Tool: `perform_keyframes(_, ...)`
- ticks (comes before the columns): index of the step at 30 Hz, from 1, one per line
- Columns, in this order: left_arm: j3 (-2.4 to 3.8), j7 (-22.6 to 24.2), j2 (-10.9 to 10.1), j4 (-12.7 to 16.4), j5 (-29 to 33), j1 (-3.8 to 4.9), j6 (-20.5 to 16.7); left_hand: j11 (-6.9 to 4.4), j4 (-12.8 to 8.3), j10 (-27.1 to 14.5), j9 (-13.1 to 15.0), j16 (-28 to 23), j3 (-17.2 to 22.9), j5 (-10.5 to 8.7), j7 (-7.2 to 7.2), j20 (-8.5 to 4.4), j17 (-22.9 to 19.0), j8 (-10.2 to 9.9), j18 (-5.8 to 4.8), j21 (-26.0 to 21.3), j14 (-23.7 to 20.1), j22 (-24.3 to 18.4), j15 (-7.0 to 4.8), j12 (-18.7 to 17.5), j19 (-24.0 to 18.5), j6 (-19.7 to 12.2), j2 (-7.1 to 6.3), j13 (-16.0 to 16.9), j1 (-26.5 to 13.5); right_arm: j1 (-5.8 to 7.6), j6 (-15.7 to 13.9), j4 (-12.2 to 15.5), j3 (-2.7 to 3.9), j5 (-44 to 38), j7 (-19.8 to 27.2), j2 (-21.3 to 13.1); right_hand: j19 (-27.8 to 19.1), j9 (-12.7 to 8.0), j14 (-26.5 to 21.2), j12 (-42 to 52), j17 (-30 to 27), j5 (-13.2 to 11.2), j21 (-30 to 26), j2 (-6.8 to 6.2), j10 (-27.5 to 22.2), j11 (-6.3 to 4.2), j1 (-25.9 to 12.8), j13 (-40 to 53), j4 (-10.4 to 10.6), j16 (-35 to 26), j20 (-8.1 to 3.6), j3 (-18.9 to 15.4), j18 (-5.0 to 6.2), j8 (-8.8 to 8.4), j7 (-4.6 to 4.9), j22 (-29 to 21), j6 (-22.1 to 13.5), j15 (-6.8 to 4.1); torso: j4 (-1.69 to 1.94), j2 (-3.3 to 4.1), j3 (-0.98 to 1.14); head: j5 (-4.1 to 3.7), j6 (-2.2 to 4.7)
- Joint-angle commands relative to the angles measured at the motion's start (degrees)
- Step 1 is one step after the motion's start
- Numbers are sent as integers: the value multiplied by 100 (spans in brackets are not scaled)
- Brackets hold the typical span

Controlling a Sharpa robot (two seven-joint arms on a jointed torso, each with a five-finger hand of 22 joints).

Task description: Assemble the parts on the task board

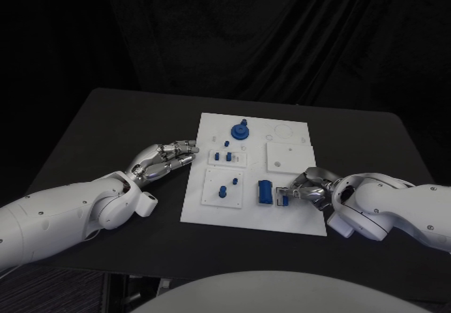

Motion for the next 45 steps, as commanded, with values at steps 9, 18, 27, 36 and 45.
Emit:
perform_keyframes(9, 4, 458, 25, -6, 24, -13, 97, 26, -8, 12, 3, 24, 52, 29, 34, 0, 7, 15, 47, 7, 36, -21, 22, -9, -11, 10, 36, 4, 21, 3, 219, -34, -1, 31, -61, 69, 319, 21, 485, 8, 966, -25, -34, 24, 596, 51, -281, 1508, 167, -14, 49, -321, 68, 10, 6, 1299, -42, 30, 3, 8, -1, -1, -1)
perform_keyframes(18, 4, 443, 36, -18, 24, -14, 114, 27, -6, 13, 3, 25, 54, 28, 36, 0, 7, 15, 46, 5, 36, -28, 25, -9, -14, 10, 37, 4, 20, 2, 190, -34, -1, -169, -22, 87, 307, 52, 483, 8, 955, -20, -59, 47, 596, 56, -422, 1508, 296, -20, 57, -545, 74, 26, 10, 1290, -44, 35, 3, 7, -2, 19, -1)
perform_keyframes(27, 4, 431, 46, -32, 24, -26, 134, 27, -5, 11, 2, 23, 55, 28, 37, 1, 6, 15, 45, 4, 32, -36, 26, -14, -18, 9, 38, 3, 19, 2, 237, -32, -1, -491, -43, 96, 274, 195, 476, 8, 927, -23, -128, -54, 596, 88, -753, 1508, 575, -34, 80, -1065, 91, 158, 47, 1267, -211, 62, 3, 7, -1, 29, -1)
perform_keyframes(36, 4, 417, 51, -45, 24, -42, 150, 31, 3, 12, 2, 26, 56, 28, 41, 2, 6, 16, 43, 1, 34, -44, 30, -11, -22, 10, 43, 3, 12, 2, -62, -15, -1, -819, 208, 75, 238, 534, 481, 8, 954, -6, -203, 40, 596, 109, -795, 1508, 863, -20, 105, -1487, 109, 612, 68, 1244, -647, 83, 1, 8, -1, 34, -1)
perform_keyframes(45, 4, 407, 48, -50, 24, -57, 161, 31, 3, 12, 2, 26, 56, 28, 41, 2, 6, 16, 43, 1, 34, -44, 30, -11, -22, 10, 43, 3, 12, 2, -163, 17, -1, -911, 312, 49, 240, 973, 485, 8, 972, 3, -209, 156, 596, 21, -679, 1508, 1063, -12, 47, -1748, 110, 1337, -39, 1244, -704, 12, 3, 8, -1, 50, -1)
